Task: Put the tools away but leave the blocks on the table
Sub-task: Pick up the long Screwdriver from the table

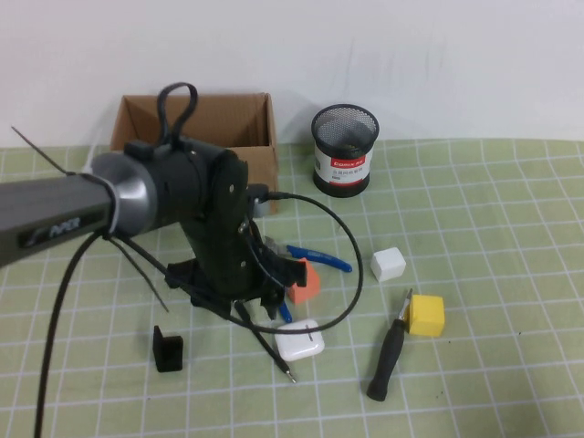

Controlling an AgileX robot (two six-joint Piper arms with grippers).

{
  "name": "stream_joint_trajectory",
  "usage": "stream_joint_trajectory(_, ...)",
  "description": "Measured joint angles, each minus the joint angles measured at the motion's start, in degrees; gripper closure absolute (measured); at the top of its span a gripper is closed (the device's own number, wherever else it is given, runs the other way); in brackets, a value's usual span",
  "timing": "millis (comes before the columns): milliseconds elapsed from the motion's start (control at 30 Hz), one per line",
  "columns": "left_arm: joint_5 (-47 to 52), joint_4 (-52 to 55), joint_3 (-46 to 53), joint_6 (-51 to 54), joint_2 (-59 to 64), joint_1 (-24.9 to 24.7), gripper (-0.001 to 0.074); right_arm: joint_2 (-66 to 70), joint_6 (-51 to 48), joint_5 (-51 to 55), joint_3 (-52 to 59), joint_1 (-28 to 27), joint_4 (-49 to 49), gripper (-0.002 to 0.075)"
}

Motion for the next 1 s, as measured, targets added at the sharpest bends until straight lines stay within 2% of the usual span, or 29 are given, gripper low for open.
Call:
stream_joint_trajectory(200, -1.67, 4.74, 0.00, -8.61, 3.22, 0.98, 0.0301, 0.00, 0.00, 0.00, 0.00, 0.00, 0.00, 0.0736)
stream_joint_trajectory(333, -4.73, 6.31, 0.00, -10.97, 4.63, 1.88, 0.0327, 0.00, 0.00, 0.00, 0.00, 0.00, 0.00, 0.0736)
stream_joint_trajectory(500, -7.00, 6.28, -0.13, -11.47, 5.57, 1.99, 0.0385, 0.00, 0.00, 0.00, 0.00, 0.00, 0.00, 0.0736)
stream_joint_trajectory(833, -6.56, 6.08, -0.58, -11.60, 6.89, 1.99, 0.0409, 0.00, 0.00, 0.00, 0.00, 0.00, 0.00, 0.0736)
stream_joint_trajectory(1000, -5.51, 2.78, -0.82, -5.91, 6.97, 2.34, 0.0503, 0.00, 0.00, 0.00, 0.00, 0.00, 0.00, 0.0736)
